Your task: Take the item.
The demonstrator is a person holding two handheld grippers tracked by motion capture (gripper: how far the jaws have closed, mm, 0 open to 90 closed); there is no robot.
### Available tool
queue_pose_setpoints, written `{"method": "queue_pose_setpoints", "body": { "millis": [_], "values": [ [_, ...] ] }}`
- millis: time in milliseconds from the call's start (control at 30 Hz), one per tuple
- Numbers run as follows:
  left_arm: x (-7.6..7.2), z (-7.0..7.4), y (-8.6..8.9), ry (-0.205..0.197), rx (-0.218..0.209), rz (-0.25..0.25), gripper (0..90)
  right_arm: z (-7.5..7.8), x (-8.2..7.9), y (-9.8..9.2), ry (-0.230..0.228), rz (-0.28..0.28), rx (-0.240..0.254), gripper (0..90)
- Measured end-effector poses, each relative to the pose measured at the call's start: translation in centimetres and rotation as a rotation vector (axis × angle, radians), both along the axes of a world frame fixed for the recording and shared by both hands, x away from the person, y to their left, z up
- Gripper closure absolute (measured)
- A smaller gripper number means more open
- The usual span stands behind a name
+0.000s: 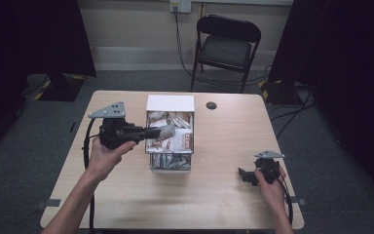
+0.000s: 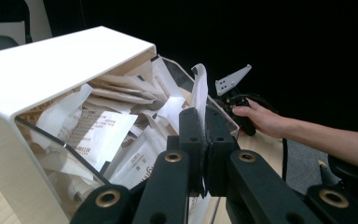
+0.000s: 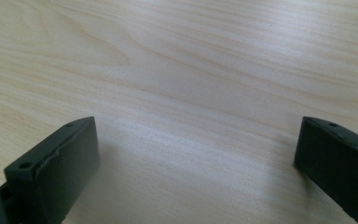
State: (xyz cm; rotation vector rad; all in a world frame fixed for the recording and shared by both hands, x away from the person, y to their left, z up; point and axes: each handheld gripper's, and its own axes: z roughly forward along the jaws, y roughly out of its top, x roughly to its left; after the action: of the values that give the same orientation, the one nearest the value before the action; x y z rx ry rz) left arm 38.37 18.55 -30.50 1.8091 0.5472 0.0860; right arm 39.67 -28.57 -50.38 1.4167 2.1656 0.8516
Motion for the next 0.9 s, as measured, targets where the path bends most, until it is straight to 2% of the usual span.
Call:
{"method": "queue_pose_setpoints", "body": {
  "millis": [900],
  "values": [
    [-0.9,1.9,2.8,-0.044,-0.039,0.039,88.4,0.0,0.0,0.0,0.001,0.000,0.000,0.0]
  ]
}}
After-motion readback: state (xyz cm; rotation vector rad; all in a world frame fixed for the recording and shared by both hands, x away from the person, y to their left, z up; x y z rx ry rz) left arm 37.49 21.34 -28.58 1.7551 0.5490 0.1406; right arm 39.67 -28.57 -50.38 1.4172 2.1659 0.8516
